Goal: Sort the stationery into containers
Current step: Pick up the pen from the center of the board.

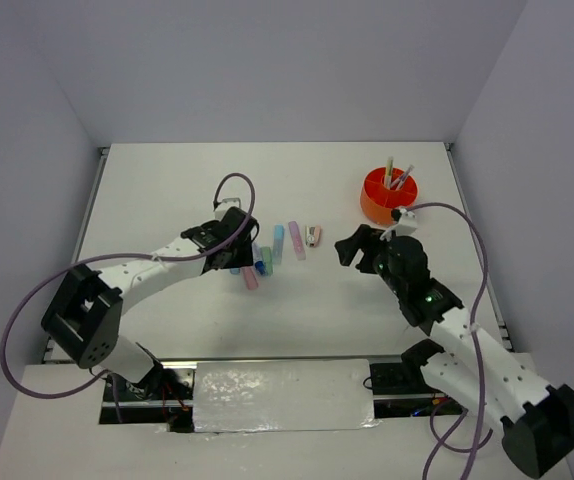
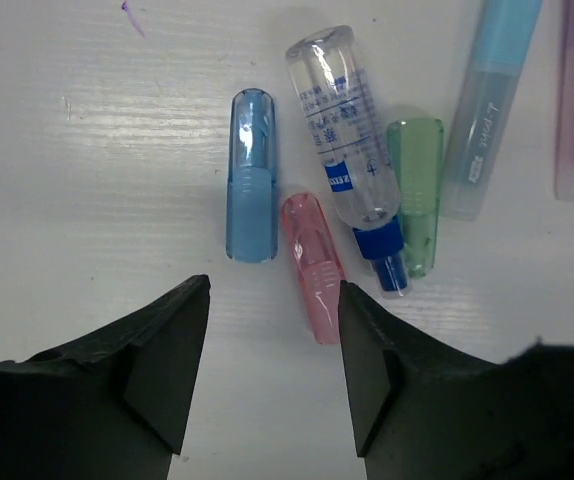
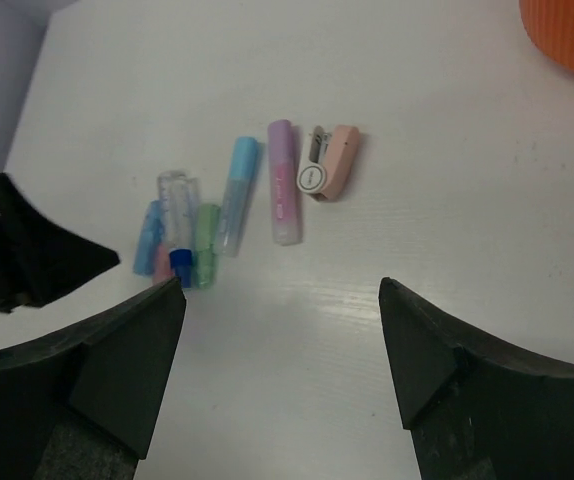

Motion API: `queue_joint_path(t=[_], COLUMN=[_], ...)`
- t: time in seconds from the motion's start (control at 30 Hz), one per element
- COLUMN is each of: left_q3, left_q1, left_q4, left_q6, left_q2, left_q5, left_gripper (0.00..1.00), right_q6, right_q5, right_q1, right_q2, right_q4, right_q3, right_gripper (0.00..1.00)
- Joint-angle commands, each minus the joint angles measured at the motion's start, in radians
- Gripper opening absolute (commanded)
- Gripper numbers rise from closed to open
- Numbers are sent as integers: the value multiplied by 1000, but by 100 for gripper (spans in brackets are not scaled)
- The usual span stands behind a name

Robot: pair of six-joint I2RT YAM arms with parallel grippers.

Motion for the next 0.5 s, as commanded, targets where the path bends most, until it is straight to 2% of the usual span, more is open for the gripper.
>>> queue_joint_path(t=[0.0, 0.1, 0.13, 0.23, 0.47], left_q3=[35, 51, 59, 77, 59], left_q1=[53, 87, 96, 117, 124], left_q4=[13, 41, 39, 42, 84], left_q6=[78, 100, 104, 112, 113], left_q2=[46, 109, 126, 193, 261], left_q5=[58, 82, 82, 86, 109], left_gripper=[65, 64, 58, 51, 52], right_q6=[41, 38, 35, 27, 22], right_q5=[-45, -63, -71, -105, -108], right_q1=[18, 28, 31, 39, 47], right_q2=[-120, -178, -193, -216, -238], right_q4=[-37, -88, -100, -132, -148], right_q3=[-29, -26, -18, -9, -18], right_gripper=[85, 84, 84, 83, 83])
